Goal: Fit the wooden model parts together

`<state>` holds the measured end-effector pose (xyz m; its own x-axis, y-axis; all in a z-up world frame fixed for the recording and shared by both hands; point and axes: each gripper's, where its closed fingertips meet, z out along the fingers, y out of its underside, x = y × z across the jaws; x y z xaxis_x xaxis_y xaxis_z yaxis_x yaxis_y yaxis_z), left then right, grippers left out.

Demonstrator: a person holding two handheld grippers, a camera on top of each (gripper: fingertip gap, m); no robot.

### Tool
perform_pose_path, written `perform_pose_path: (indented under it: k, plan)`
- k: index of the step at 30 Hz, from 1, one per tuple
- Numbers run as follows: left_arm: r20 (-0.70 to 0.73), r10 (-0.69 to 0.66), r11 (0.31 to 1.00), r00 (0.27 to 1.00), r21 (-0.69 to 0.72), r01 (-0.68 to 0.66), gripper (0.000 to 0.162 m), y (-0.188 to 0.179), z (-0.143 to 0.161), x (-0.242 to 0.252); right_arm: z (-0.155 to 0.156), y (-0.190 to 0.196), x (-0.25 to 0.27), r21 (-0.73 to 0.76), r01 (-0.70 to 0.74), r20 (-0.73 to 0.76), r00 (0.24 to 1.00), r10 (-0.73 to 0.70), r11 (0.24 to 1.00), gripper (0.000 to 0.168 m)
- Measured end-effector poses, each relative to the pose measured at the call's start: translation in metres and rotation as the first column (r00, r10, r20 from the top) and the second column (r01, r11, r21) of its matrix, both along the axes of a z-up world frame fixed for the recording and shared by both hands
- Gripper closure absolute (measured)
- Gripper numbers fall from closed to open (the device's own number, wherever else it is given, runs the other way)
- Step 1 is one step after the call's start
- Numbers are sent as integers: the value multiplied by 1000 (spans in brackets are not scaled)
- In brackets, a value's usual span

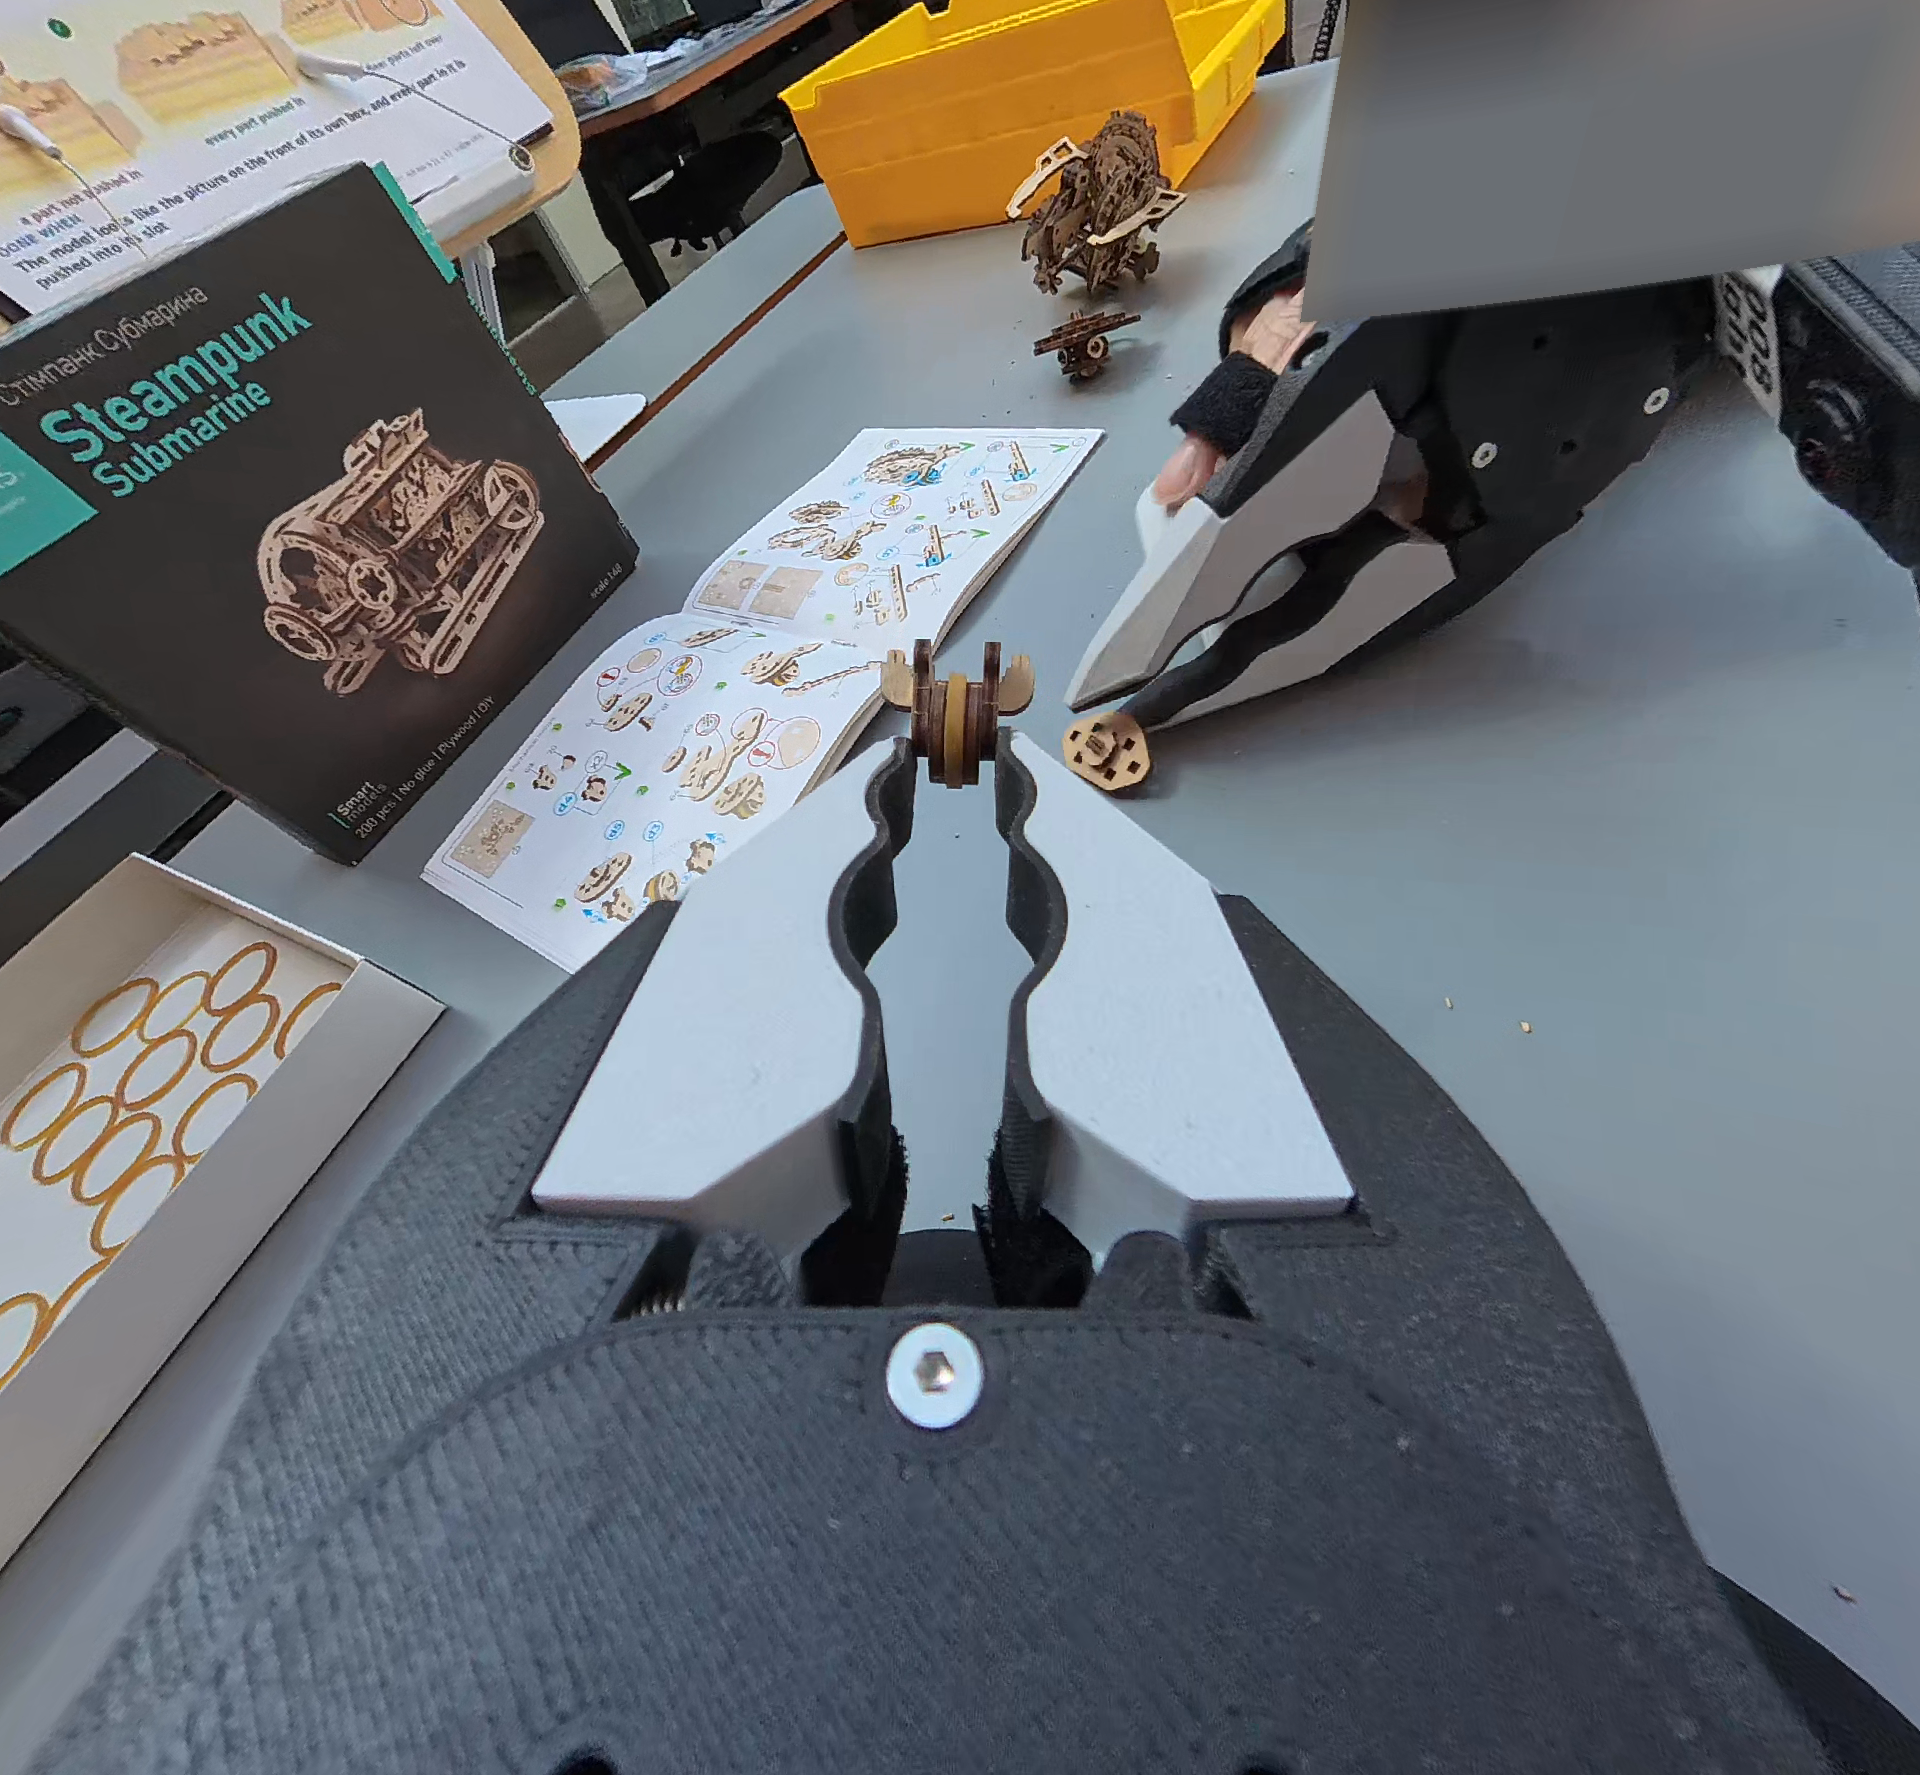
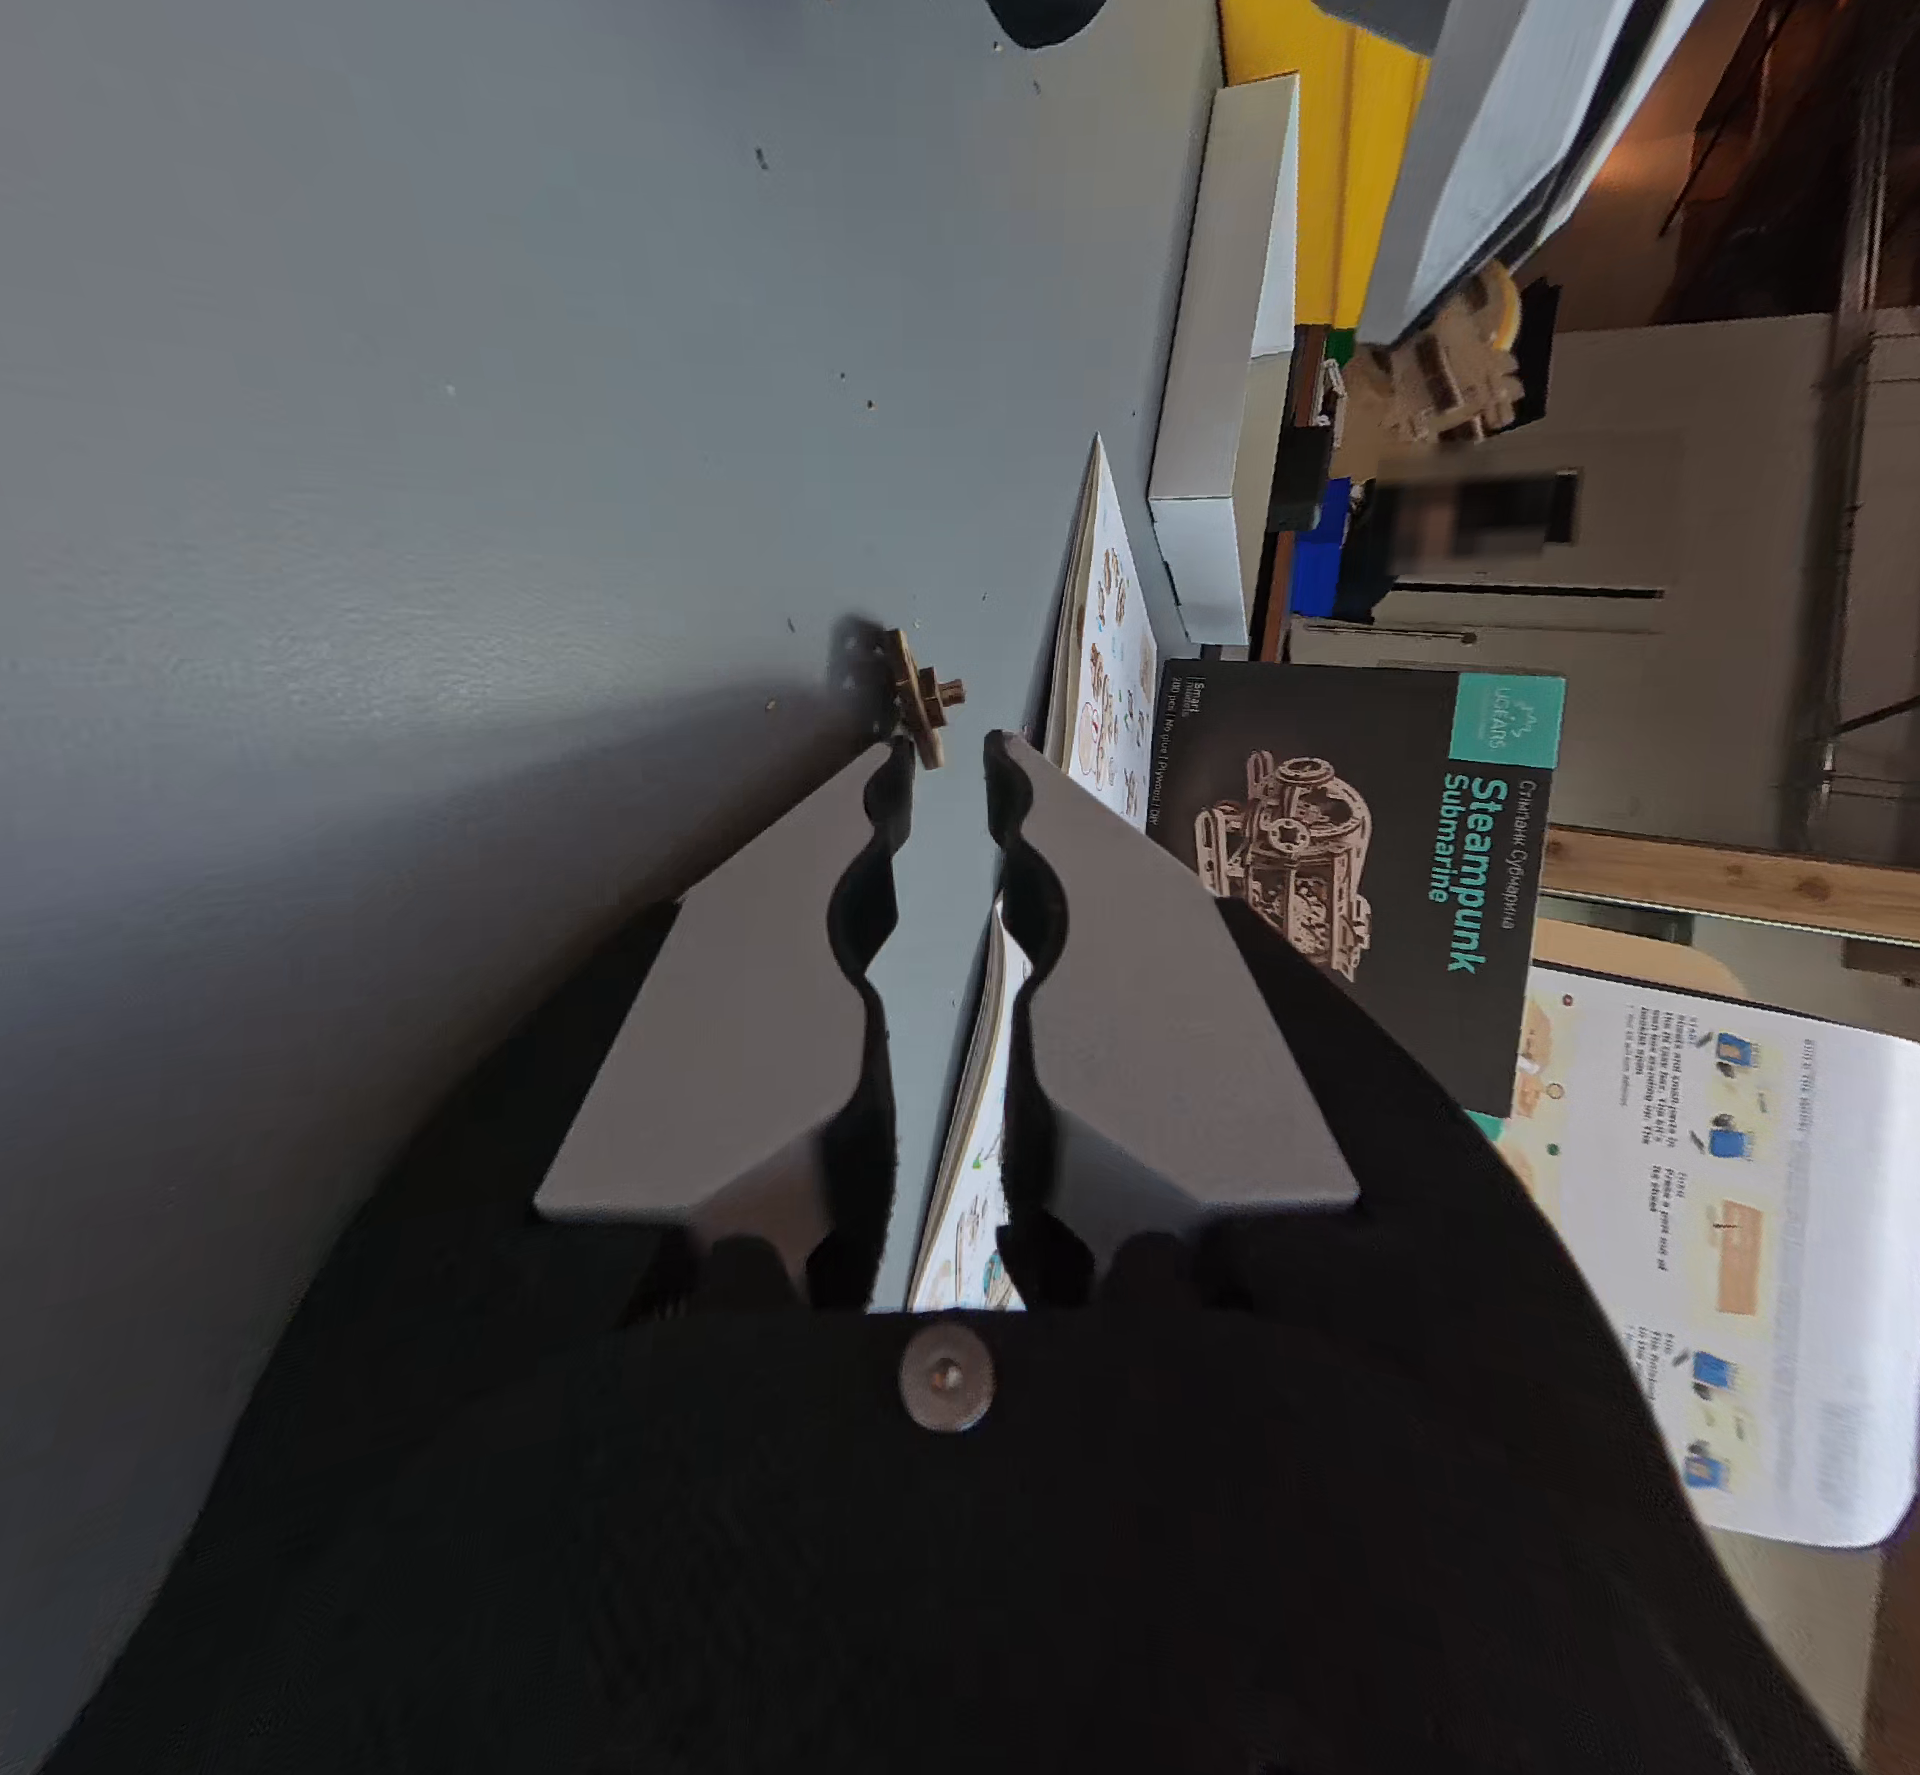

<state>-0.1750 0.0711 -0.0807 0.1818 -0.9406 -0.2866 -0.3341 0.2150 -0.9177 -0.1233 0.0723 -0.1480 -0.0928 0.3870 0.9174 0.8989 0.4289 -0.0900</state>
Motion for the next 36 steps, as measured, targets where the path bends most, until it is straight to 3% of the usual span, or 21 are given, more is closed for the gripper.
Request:
perform_pose_path:
  k: [5, 9, 12, 14, 16, 20, 25, 31, 36]
  plan:
    - [-21, 3, 1000, 1000, 22, -3, 149, -1, -3, 1, -2, -13, 4, -26, 26, -1, 1000, -26, 999, 158]
    - [5, 2, 1000, 1000, 15, -2, 149, -1, 1, -1, -1, -22, 8, -223, 11, -117, 992, -38, 975, 156]
    - [20, 4, 1000, 1000, 9, -4, 149, -1, 3, -2, 14, -24, 3, -425, -65, -286, 956, -66, 903, 155]
    - [27, 4, 1000, 1000, 6, -4, 149, -1, 3, -3, 19, -30, -3, -561, -173, -335, 942, -31, 809, 155]
    - [31, -3, 1000, 1000, -1, 3, 149, -1, 3, -3, 13, -35, -3, -673, -233, -289, 956, 40, 702, 153]
    - [44, -4, 1000, 999, -10, 4, 149, -1, 4, -4, 19, -16, -5, -696, -272, -220, 962, 163, 665, 152]
    - [56, -12, 1000, 998, -11, 13, 149, -2, 5, -5, 10, -20, -8, -841, -222, -120, 966, 229, 494, 154]
    - [61, -14, 1000, 998, -11, 15, 149, -2, 6, -6, -4, -23, -13, -896, -183, -87, 966, 245, 404, 154]
    - [67, -18, 1000, 998, -20, 19, 149, -2, 7, -6, -7, -20, -8, -907, -147, -71, 977, 200, 395, 159]
